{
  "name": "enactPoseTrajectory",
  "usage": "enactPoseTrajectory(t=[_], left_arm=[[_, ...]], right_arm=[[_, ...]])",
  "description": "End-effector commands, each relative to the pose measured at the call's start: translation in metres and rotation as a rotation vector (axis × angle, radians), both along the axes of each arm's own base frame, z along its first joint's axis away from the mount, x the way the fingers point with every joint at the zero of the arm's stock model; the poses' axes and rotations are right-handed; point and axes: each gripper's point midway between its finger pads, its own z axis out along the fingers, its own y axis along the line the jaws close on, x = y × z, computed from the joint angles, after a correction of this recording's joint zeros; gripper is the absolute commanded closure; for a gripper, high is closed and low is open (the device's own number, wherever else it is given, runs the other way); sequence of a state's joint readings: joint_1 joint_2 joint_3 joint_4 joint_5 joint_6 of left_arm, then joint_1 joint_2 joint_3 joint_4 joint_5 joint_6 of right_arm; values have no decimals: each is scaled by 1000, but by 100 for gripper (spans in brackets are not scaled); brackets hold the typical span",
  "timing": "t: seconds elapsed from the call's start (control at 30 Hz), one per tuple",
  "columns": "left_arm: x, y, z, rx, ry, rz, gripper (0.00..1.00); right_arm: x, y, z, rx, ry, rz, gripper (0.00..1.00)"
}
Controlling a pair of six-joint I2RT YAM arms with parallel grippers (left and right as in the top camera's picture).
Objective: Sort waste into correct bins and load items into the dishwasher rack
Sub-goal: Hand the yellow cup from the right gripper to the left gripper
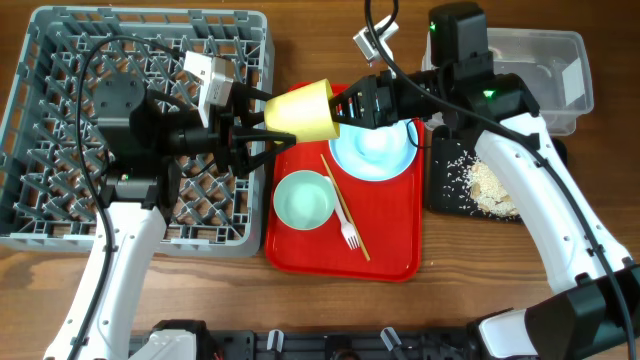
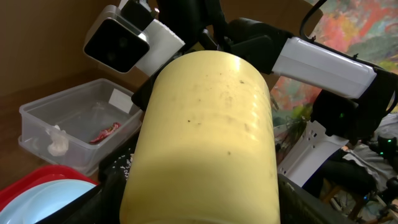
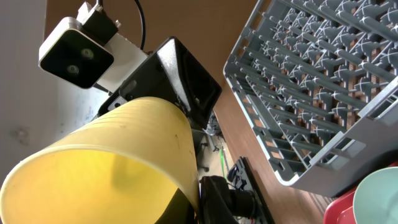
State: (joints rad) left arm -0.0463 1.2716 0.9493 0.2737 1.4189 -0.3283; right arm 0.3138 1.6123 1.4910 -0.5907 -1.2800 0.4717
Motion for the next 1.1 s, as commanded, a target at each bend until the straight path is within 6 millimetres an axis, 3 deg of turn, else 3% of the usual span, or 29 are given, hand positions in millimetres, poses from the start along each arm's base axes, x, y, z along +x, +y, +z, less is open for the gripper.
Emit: enactPoseTrajectory(t=[0.0, 0.7, 1.07], left_arm=[[-1, -1, 4, -1, -12, -9, 25], [-1, -1, 6, -2, -35, -9, 26], [-1, -1, 6, -2, -37, -9, 36]], right_arm=[[-3, 3, -3, 12, 30, 29, 96], [-8, 8, -3, 12, 31, 47, 96], [-8, 9, -3, 12, 31, 49, 96]])
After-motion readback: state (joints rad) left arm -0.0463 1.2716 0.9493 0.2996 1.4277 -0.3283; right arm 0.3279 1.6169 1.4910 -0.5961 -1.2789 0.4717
